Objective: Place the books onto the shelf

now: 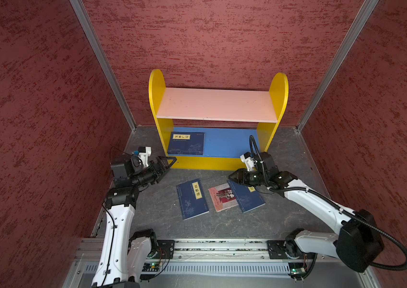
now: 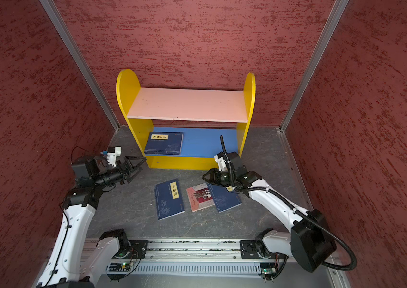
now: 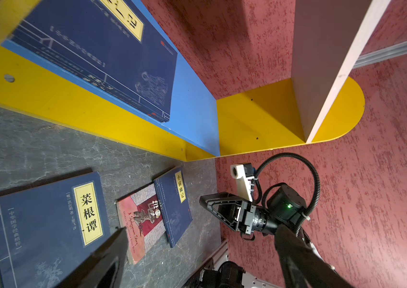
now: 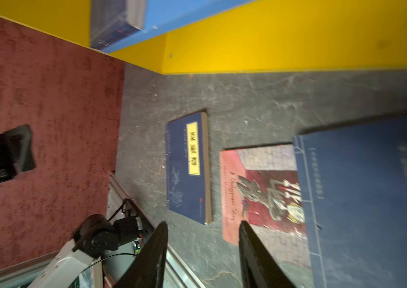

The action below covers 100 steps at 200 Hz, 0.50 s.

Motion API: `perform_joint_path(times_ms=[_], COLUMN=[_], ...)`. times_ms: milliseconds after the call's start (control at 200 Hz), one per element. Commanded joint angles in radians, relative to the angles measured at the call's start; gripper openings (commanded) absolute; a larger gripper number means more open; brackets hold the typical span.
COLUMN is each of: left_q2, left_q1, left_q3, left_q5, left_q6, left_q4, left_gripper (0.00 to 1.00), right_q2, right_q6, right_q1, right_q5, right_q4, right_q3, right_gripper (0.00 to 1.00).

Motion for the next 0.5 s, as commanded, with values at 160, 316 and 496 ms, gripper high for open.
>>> perform_joint_path(times_ms=[160, 316, 496], left_q2=[-0.027, -0.001, 0.000], left_q1=[-0.202, -0.286, -0.324], left_q3=[0.011, 0.034, 0.048], left_q5=[0.069, -0.054, -0.108], left_q6=[0.176, 0.235, 0.299], left_q4=[-0.013, -0.076, -0.112], left_gripper=[0.97, 0.97, 0.97], right_q2=[-0.098, -0.098, -0.077], right_q6=[0.126, 0.175, 0.193], right_q1=[-0.002, -0.038, -0.134], right_q5=[0.256, 0.360, 0.358], right_q4=[0.027, 0.024, 0.081], right_q3=[-0.104, -0.148, -0.217], right_gripper=[0.55, 0.59, 0.60])
